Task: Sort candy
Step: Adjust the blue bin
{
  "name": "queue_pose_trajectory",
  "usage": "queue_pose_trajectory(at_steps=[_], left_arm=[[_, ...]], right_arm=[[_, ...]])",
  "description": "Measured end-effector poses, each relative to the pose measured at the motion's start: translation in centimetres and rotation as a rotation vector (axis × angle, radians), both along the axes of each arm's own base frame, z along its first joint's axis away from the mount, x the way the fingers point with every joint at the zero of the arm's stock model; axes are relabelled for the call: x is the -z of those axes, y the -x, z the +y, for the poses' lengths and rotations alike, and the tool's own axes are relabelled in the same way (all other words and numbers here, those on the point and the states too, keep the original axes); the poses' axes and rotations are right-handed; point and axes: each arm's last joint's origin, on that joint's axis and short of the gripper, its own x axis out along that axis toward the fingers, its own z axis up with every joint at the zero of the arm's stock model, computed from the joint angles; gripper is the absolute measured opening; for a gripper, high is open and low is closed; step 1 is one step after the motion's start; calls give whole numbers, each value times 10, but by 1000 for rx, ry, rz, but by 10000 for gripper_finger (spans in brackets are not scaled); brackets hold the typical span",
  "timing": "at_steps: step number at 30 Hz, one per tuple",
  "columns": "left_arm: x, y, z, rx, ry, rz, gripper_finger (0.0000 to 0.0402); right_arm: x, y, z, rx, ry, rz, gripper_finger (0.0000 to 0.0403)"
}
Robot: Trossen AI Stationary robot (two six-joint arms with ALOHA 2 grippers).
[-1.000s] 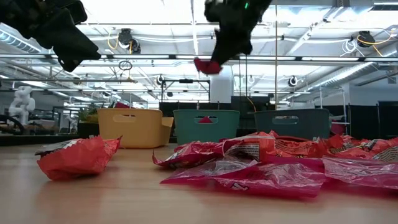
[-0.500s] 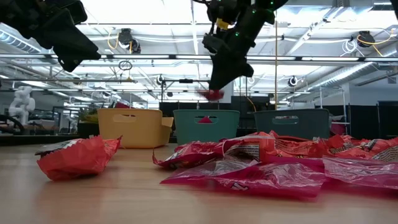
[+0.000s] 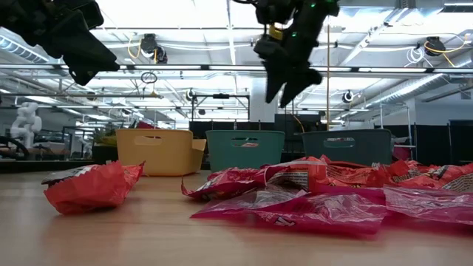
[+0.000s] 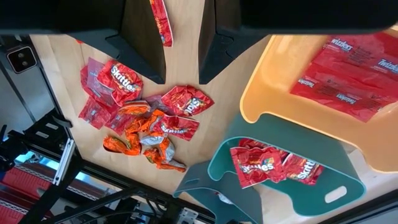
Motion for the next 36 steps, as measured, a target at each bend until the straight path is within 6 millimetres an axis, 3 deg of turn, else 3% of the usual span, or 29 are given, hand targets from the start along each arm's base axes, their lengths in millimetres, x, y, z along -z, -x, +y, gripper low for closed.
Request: queue_pose_trajectory(at_steps=[5,10,19,29,36], left_arm=[[0,0,0,0,0,0,105],[0,0,0,0,0,0,105],[0,0,0,0,-1,0,105],[0,0,0,0,-1,-1,105],[0,0,0,-4,-3,-1,105]], right_arm=[[-9,25,18,238,112,55,223],[-6,67,39,473,114,31,222],[46,144,64,967,-170,-140,222],[90,166,60,1147,-253,-29,217],[107,169,52,1138,-267,-53,159]])
